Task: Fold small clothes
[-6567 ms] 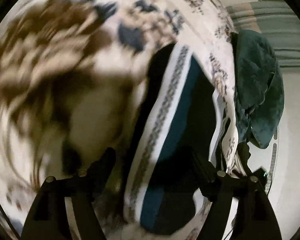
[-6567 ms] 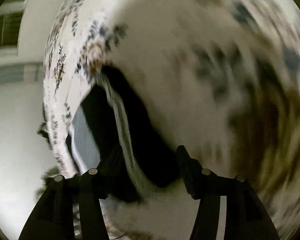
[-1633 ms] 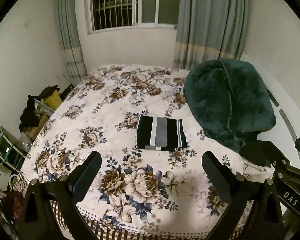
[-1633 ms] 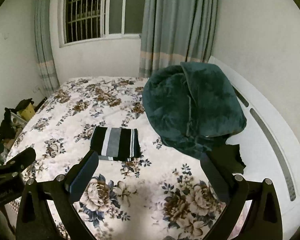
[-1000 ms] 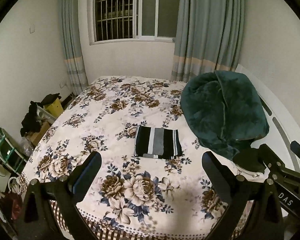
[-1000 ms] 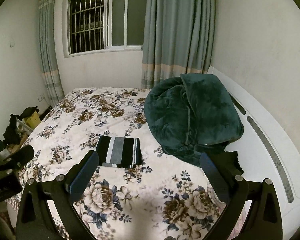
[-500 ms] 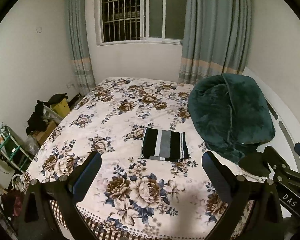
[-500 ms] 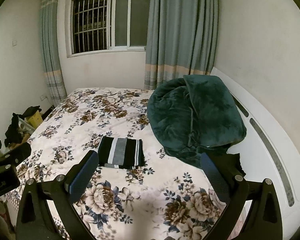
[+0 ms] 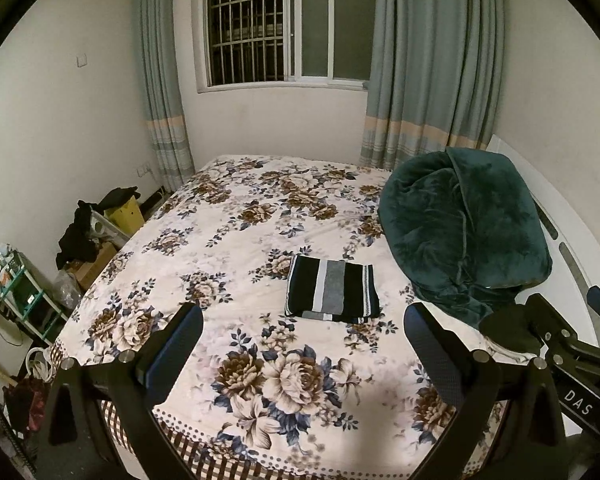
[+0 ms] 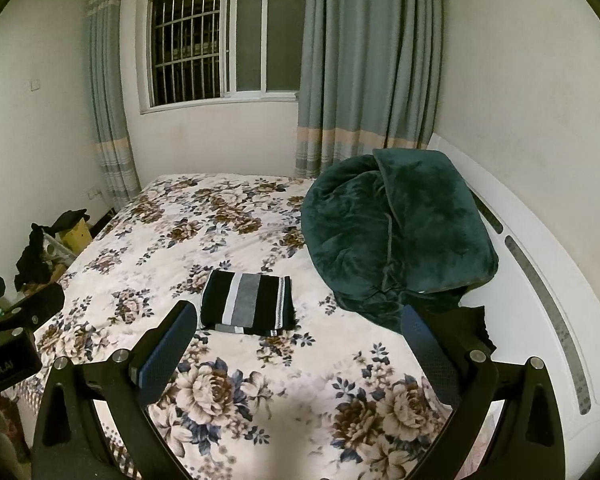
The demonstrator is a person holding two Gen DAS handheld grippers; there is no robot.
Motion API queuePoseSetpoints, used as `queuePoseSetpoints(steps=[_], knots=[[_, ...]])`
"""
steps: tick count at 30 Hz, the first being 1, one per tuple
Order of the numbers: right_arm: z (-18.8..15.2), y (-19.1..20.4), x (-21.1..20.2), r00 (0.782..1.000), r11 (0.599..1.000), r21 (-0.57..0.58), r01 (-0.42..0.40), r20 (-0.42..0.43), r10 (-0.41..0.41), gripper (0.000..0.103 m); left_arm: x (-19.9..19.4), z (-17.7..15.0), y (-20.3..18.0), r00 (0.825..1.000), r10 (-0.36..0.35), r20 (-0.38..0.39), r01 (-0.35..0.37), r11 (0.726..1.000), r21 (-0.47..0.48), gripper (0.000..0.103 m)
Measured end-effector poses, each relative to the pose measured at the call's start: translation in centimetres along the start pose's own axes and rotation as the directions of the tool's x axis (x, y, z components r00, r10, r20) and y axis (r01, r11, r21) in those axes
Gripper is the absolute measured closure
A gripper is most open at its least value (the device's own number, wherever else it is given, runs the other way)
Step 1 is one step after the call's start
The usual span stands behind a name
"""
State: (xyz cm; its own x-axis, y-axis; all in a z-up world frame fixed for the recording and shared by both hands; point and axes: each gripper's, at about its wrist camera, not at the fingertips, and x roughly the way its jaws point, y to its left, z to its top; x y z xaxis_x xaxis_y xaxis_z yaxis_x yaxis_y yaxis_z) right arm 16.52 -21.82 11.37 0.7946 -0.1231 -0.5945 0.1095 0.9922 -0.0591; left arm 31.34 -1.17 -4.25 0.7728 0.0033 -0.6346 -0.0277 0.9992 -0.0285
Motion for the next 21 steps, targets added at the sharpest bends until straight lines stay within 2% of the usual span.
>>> queuePoseSetpoints(steps=[21], knots=[[-0.4, 0.2, 0.3, 1.0, 1.0, -0.012, -0.029, 0.001, 0.029, 0.0, -0.9, -0.5, 0.3, 1.0, 0.013, -0.001, -0.013, 1.0, -0.006, 0.0]])
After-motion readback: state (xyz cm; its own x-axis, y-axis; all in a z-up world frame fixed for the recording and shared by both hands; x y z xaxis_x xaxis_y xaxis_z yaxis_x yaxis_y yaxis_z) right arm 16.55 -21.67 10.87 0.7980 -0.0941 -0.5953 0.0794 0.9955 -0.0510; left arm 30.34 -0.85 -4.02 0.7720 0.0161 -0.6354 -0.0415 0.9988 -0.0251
